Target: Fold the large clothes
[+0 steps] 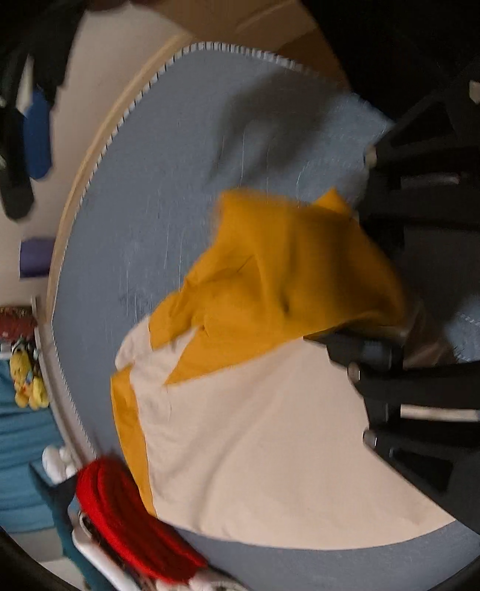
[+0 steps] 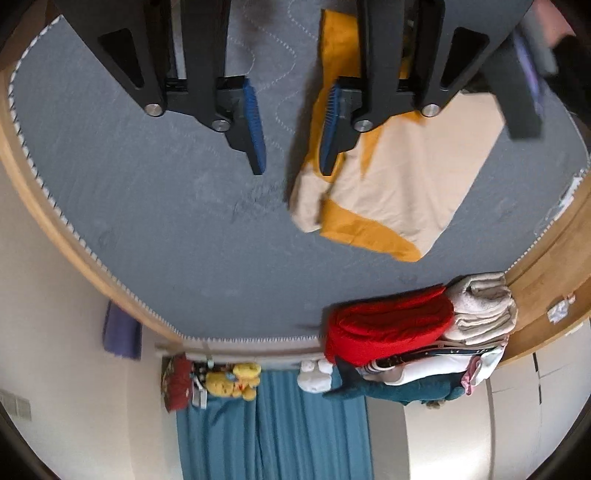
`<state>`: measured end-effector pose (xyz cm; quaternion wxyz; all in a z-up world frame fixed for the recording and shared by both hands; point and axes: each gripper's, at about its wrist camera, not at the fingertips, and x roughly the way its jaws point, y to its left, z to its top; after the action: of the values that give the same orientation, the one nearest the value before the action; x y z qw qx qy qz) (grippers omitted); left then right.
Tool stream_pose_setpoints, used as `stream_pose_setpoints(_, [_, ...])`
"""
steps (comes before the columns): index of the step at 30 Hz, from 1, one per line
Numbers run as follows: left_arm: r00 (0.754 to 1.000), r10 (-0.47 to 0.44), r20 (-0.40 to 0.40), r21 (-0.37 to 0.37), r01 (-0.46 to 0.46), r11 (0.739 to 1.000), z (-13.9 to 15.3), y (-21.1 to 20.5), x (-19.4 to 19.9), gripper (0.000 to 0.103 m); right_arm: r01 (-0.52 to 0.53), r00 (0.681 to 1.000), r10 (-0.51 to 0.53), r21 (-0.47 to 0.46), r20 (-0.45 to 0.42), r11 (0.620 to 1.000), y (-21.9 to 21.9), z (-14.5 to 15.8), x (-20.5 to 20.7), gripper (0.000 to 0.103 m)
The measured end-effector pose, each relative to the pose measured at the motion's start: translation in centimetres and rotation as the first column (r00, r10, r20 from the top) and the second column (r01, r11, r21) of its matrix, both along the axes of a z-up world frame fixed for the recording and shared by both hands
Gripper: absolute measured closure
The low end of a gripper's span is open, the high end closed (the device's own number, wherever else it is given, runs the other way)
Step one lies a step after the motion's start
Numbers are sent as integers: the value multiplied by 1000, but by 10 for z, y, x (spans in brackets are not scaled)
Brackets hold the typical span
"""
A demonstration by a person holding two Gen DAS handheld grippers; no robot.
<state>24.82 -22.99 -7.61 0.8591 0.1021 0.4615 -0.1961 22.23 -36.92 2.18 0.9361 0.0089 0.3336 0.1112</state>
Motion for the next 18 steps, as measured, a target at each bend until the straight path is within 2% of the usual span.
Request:
stream_pose_setpoints(2, [999, -45, -13, -54, 44, 998, 15, 14, -7, 58, -11, 1000, 12, 34, -29, 999, -3, -4, 4, 58])
stream_pose_setpoints(5, [993, -113, -20, -141, 109, 984, 43, 46, -24, 55, -50, 996, 56, 81, -70, 995, 6, -8, 12, 55])
stream_pose_setpoints(9, [992, -129, 19, -195, 130, 972, 75, 102, -47, 52, -120, 979, 143, 150, -147, 981, 28, -21, 18, 55])
stream_pose_setpoints(12, [998, -56, 33, -189, 61, 980, 80, 142, -53, 52, -173, 949, 211, 173, -236, 970, 51, -39, 24, 55])
stream_pose_setpoints(14, [999, 30, 27, -197, -24, 980, 73, 173, -50, 52, -189, 923, 222, 134, -314, 973, 68, -56, 29, 55])
stream_pose_setpoints(17, [980, 191, -50, -243, -198, 950, 51, 213, -35, 52, -184, 886, 185, 45, -425, 982, 83, -84, 36, 55])
stream_pose_setpoints(18, [959, 261, -111, -250, -281, 927, 41, 224, -27, 52, -185, 876, 179, 31, -447, 982, 86, -91, 37, 56])
